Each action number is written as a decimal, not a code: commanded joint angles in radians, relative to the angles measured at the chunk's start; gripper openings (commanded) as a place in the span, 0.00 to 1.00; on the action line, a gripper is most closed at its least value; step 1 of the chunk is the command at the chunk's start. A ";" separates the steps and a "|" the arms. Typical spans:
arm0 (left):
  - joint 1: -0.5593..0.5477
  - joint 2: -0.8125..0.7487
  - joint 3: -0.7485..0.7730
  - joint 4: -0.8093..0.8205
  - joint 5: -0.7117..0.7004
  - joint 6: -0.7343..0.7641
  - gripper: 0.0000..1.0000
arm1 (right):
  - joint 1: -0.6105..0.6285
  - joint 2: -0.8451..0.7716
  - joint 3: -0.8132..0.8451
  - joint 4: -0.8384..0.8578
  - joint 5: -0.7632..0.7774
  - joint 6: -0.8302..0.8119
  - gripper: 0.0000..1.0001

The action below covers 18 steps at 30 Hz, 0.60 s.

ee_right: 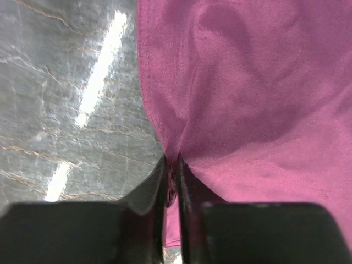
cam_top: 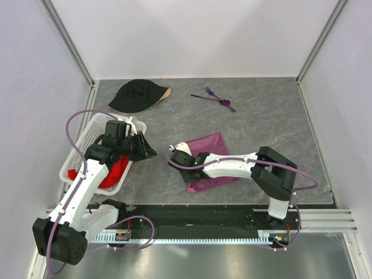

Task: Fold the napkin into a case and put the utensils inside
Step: Smooth out the upper triangle-folded napkin at the center of the board.

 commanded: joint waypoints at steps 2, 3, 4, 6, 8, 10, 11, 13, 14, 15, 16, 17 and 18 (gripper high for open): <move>0.009 0.005 -0.011 0.027 0.084 0.028 0.36 | -0.007 0.112 -0.062 -0.013 -0.024 0.020 0.05; 0.009 0.014 -0.021 0.034 0.103 0.034 0.38 | -0.005 0.103 -0.048 -0.006 -0.058 0.008 0.00; 0.009 0.025 -0.026 0.052 0.142 0.034 0.40 | -0.007 0.074 -0.045 0.006 -0.083 -0.003 0.00; 0.009 0.060 -0.055 0.083 0.181 0.028 0.46 | -0.010 0.034 -0.047 0.043 -0.140 -0.005 0.00; 0.007 0.085 -0.078 0.138 0.232 0.011 0.50 | -0.024 -0.028 -0.057 0.101 -0.201 0.003 0.00; 0.006 0.124 -0.107 0.173 0.271 -0.024 0.51 | -0.054 -0.089 -0.088 0.146 -0.290 0.021 0.00; 0.004 0.135 -0.115 0.207 0.276 -0.036 0.52 | -0.070 -0.109 -0.103 0.204 -0.336 0.030 0.00; -0.002 0.158 -0.132 0.233 0.278 -0.071 0.54 | -0.111 -0.163 -0.163 0.261 -0.420 0.069 0.00; -0.005 0.163 -0.135 0.254 0.276 -0.081 0.60 | -0.125 -0.178 -0.201 0.314 -0.447 0.081 0.00; -0.009 0.169 -0.143 0.268 0.272 -0.106 0.62 | -0.137 -0.190 -0.223 0.341 -0.477 0.105 0.00; -0.014 0.172 -0.149 0.279 0.255 -0.123 0.70 | -0.162 -0.216 -0.244 0.367 -0.500 0.119 0.00; -0.020 0.175 -0.153 0.290 0.247 -0.142 0.72 | -0.174 -0.229 -0.289 0.426 -0.545 0.136 0.00; -0.025 0.181 -0.167 0.322 0.243 -0.186 0.77 | -0.186 -0.238 -0.312 0.451 -0.569 0.152 0.00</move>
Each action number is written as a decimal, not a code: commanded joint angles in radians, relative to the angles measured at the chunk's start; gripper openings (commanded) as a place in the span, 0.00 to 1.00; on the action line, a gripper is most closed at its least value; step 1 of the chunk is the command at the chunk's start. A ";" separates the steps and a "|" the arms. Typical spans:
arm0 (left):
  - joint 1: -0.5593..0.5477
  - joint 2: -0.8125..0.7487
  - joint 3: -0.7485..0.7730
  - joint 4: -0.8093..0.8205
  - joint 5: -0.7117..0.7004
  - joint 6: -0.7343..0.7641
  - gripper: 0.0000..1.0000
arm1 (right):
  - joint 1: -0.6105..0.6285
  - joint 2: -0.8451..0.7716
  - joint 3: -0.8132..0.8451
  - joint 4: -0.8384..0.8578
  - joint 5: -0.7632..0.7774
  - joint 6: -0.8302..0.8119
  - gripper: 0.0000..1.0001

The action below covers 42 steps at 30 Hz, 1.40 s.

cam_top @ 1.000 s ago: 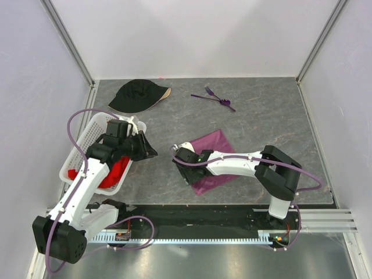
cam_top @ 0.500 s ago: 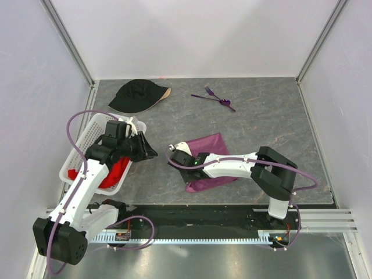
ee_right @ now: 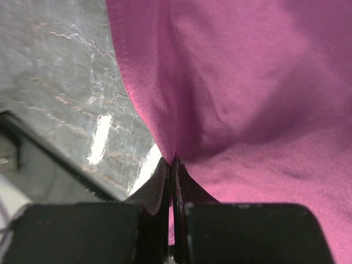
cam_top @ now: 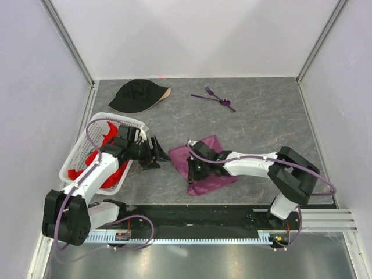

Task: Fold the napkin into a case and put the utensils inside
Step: Smooth out the upper triangle-folded napkin at the center of the board.

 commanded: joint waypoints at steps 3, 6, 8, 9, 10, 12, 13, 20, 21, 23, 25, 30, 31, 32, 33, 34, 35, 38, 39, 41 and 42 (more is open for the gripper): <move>-0.054 0.041 -0.044 0.196 0.009 -0.204 0.79 | -0.093 -0.106 -0.157 0.305 -0.254 0.140 0.00; -0.101 0.088 -0.045 0.234 -0.032 -0.263 0.80 | -0.125 -0.129 -0.214 0.390 -0.306 0.185 0.00; -0.123 0.128 -0.044 0.251 -0.047 -0.310 0.80 | -0.145 -0.143 -0.248 0.438 -0.323 0.209 0.00; -0.126 0.143 -0.044 0.263 -0.046 -0.325 0.80 | -0.151 -0.148 -0.256 0.450 -0.338 0.215 0.00; -0.133 0.156 -0.044 0.291 -0.040 -0.339 0.79 | -0.161 -0.152 -0.266 0.463 -0.346 0.220 0.00; -0.143 0.202 -0.031 0.306 -0.044 -0.364 0.79 | -0.165 -0.149 -0.285 0.493 -0.366 0.232 0.00; -0.144 0.219 -0.025 0.305 -0.052 -0.369 0.78 | -0.170 -0.149 -0.289 0.503 -0.370 0.234 0.00; -0.164 0.323 0.009 0.345 -0.067 -0.427 0.77 | -0.176 -0.126 -0.311 0.561 -0.401 0.240 0.00; -0.166 0.332 0.015 0.343 -0.070 -0.427 0.76 | -0.176 -0.126 -0.314 0.566 -0.404 0.243 0.00; -0.167 0.352 0.028 0.343 -0.093 -0.427 0.75 | -0.181 -0.125 -0.325 0.584 -0.416 0.244 0.00; -0.169 0.366 0.035 0.342 -0.119 -0.422 0.74 | -0.184 -0.123 -0.331 0.595 -0.424 0.249 0.00; -0.170 0.410 0.080 0.302 -0.182 -0.390 0.71 | -0.184 -0.117 -0.355 0.645 -0.455 0.263 0.00; -0.170 0.417 0.087 0.297 -0.207 -0.384 0.69 | -0.184 -0.111 -0.358 0.651 -0.459 0.263 0.00; -0.173 0.433 0.098 0.293 -0.214 -0.373 0.68 | -0.184 -0.109 -0.363 0.664 -0.462 0.266 0.00; -0.172 0.441 0.104 0.288 -0.233 -0.367 0.67 | -0.184 -0.106 -0.365 0.670 -0.470 0.267 0.00; -0.176 0.449 0.112 0.281 -0.247 -0.359 0.65 | -0.184 -0.105 -0.365 0.674 -0.475 0.266 0.00; -0.179 0.466 0.132 0.271 -0.259 -0.338 0.64 | -0.184 -0.103 -0.366 0.681 -0.478 0.266 0.00; -0.192 0.502 0.170 0.239 -0.293 -0.303 0.62 | -0.185 -0.103 -0.368 0.693 -0.491 0.264 0.00; -0.195 0.507 0.181 0.230 -0.306 -0.295 0.61 | -0.187 -0.103 -0.369 0.696 -0.495 0.264 0.00; -0.202 0.521 0.205 0.219 -0.313 -0.268 0.52 | -0.187 -0.102 -0.368 0.699 -0.505 0.260 0.00; -0.207 0.524 0.216 0.212 -0.334 -0.257 0.48 | -0.188 -0.100 -0.368 0.701 -0.508 0.252 0.00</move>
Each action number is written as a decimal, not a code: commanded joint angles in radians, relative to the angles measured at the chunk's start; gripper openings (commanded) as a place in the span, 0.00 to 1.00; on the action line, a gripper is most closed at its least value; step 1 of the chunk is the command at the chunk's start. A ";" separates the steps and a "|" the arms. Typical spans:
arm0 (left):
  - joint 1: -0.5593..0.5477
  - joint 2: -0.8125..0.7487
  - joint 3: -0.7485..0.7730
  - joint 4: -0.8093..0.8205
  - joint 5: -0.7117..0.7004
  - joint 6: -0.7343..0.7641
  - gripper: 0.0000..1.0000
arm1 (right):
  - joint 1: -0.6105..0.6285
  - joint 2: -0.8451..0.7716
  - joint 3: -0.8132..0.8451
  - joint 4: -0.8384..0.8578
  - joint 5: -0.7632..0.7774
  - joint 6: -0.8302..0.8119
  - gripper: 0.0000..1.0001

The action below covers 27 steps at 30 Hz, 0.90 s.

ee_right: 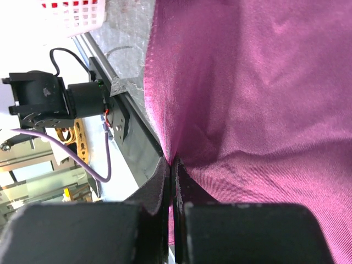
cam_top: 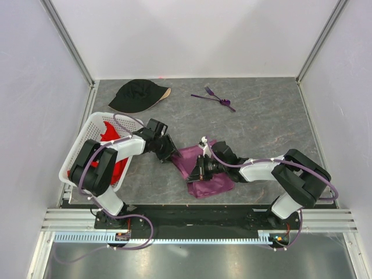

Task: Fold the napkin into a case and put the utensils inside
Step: Smooth out the upper triangle-folded napkin at the center of the board, then pick up the lower triangle-folded napkin from the center of the board.

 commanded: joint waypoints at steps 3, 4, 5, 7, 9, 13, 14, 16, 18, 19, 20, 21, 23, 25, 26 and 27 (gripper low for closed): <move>-0.029 -0.010 0.113 -0.125 -0.177 0.129 0.24 | -0.007 0.009 -0.008 0.063 -0.053 -0.029 0.00; -0.032 -0.027 0.136 -0.158 -0.219 0.156 0.12 | -0.007 0.010 -0.014 0.066 -0.059 -0.031 0.00; -0.037 -0.045 0.147 -0.220 -0.263 0.172 0.08 | -0.005 0.012 -0.021 0.075 -0.073 -0.032 0.00; -0.044 -0.098 0.171 -0.280 -0.376 0.218 0.02 | -0.005 0.024 -0.033 0.098 -0.086 -0.035 0.00; -0.046 -0.122 0.191 -0.363 -0.429 0.239 0.02 | -0.002 0.053 -0.038 0.124 -0.115 -0.031 0.00; -0.066 -0.126 0.230 -0.473 -0.460 0.243 0.02 | 0.021 0.122 -0.034 0.296 -0.171 0.061 0.00; -0.079 -0.117 0.239 -0.488 -0.475 0.238 0.02 | 0.022 0.134 -0.039 0.330 -0.178 0.080 0.00; -0.135 -0.094 0.282 -0.535 -0.550 0.210 0.02 | 0.024 0.165 -0.065 0.432 -0.191 0.121 0.00; -0.181 -0.035 0.329 -0.576 -0.590 0.198 0.02 | 0.024 0.200 -0.082 0.469 -0.205 0.155 0.00; -0.191 -0.009 0.383 -0.590 -0.592 0.192 0.02 | 0.024 0.214 -0.099 0.503 -0.210 0.164 0.00; -0.201 0.025 0.413 -0.611 -0.600 0.189 0.02 | 0.023 0.235 -0.108 0.514 -0.216 0.173 0.00; -0.222 0.088 0.449 -0.634 -0.623 0.186 0.02 | 0.018 0.245 -0.119 0.526 -0.221 0.178 0.00; -0.238 0.151 0.536 -0.691 -0.646 0.170 0.02 | 0.016 0.256 -0.148 0.555 -0.231 0.181 0.00; -0.245 0.217 0.588 -0.712 -0.649 0.155 0.02 | 0.007 0.252 -0.168 0.521 -0.228 0.151 0.00; -0.247 0.231 0.601 -0.713 -0.641 0.150 0.02 | 0.003 0.240 -0.172 0.496 -0.225 0.135 0.00; -0.251 0.260 0.613 -0.714 -0.637 0.147 0.02 | 0.001 0.231 -0.174 0.462 -0.216 0.088 0.00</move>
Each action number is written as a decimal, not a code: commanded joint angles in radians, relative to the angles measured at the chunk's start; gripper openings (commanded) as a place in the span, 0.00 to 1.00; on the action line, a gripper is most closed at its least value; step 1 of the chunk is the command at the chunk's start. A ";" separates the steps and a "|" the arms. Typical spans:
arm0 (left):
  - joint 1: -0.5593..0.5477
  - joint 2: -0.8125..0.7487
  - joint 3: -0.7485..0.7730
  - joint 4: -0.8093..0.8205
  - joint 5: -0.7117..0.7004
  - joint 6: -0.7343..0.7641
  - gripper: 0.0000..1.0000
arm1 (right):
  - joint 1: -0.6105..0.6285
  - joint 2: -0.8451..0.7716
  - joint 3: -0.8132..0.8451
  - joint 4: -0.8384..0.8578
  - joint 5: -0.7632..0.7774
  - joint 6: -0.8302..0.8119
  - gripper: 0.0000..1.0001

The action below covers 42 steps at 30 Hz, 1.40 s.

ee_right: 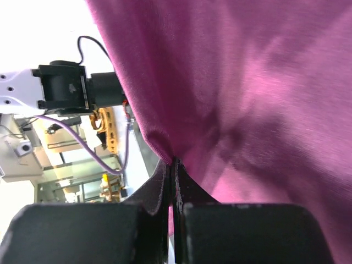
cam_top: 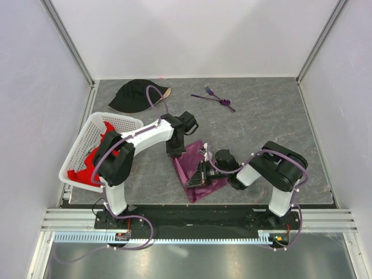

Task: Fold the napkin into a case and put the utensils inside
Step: Pick up the lower triangle-folded napkin from the center of the board, then fold the lower triangle-folded napkin at the center of the board.

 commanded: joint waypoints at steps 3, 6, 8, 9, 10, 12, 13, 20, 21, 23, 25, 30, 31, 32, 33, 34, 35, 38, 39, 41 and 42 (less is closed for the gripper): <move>-0.007 0.104 0.148 -0.054 -0.129 -0.041 0.02 | -0.002 -0.046 -0.031 -0.223 -0.064 -0.186 0.00; -0.010 0.147 0.197 -0.067 -0.123 -0.053 0.02 | -0.018 -0.089 0.015 -0.467 -0.017 -0.284 0.02; -0.012 0.170 0.207 -0.073 -0.123 -0.058 0.02 | -0.037 -0.109 0.025 -0.522 0.003 -0.351 0.02; -0.012 0.178 0.218 -0.073 -0.120 -0.059 0.02 | -0.045 -0.114 0.032 -0.554 0.005 -0.366 0.03; -0.013 0.190 0.224 -0.074 -0.118 -0.059 0.02 | -0.049 -0.118 0.033 -0.568 0.006 -0.386 0.04; -0.016 0.207 0.247 -0.082 -0.114 -0.058 0.02 | -0.065 -0.121 0.045 -0.618 0.017 -0.413 0.07; -0.016 0.215 0.255 -0.086 -0.114 -0.058 0.02 | -0.069 -0.121 0.050 -0.635 0.020 -0.439 0.09; -0.025 0.258 0.289 -0.103 -0.104 -0.056 0.02 | -0.080 -0.213 0.120 -0.812 0.072 -0.539 0.34; -0.025 0.264 0.290 -0.103 -0.101 -0.055 0.02 | -0.080 -0.229 0.142 -0.868 0.089 -0.553 0.40; -0.025 0.270 0.290 -0.102 -0.098 -0.053 0.02 | -0.080 -0.273 0.159 -0.919 0.130 -0.576 0.47; -0.027 0.276 0.286 -0.102 -0.095 -0.052 0.02 | -0.078 -0.302 0.173 -0.982 0.152 -0.605 0.53; -0.025 0.296 0.293 -0.102 -0.086 -0.036 0.02 | -0.078 -0.376 0.185 -1.080 0.216 -0.674 0.70; -0.027 0.302 0.295 -0.103 -0.084 -0.035 0.02 | -0.078 -0.391 0.188 -1.091 0.225 -0.691 0.72; -0.027 0.304 0.300 -0.103 -0.081 -0.032 0.02 | -0.077 -0.400 0.191 -1.100 0.242 -0.696 0.73; -0.027 0.304 0.306 -0.102 -0.080 -0.030 0.02 | -0.075 -0.407 0.193 -1.111 0.252 -0.700 0.76; -0.027 0.305 0.310 -0.102 -0.078 -0.029 0.02 | -0.074 -0.419 0.194 -1.119 0.261 -0.708 0.78; -0.027 0.308 0.313 -0.102 -0.072 -0.027 0.02 | -0.069 -0.423 0.199 -1.126 0.270 -0.713 0.79; -0.027 0.313 0.327 -0.103 -0.061 -0.019 0.02 | -0.059 -0.436 0.208 -1.153 0.310 -0.728 0.83; -0.027 0.314 0.329 -0.106 -0.058 -0.018 0.02 | -0.058 -0.434 0.214 -1.165 0.321 -0.734 0.84; -0.027 0.314 0.332 -0.106 -0.052 -0.018 0.02 | -0.052 -0.431 0.219 -1.172 0.362 -0.736 0.84; -0.027 0.314 0.332 -0.108 -0.049 -0.016 0.02 | -0.052 -0.431 0.223 -1.180 0.385 -0.731 0.82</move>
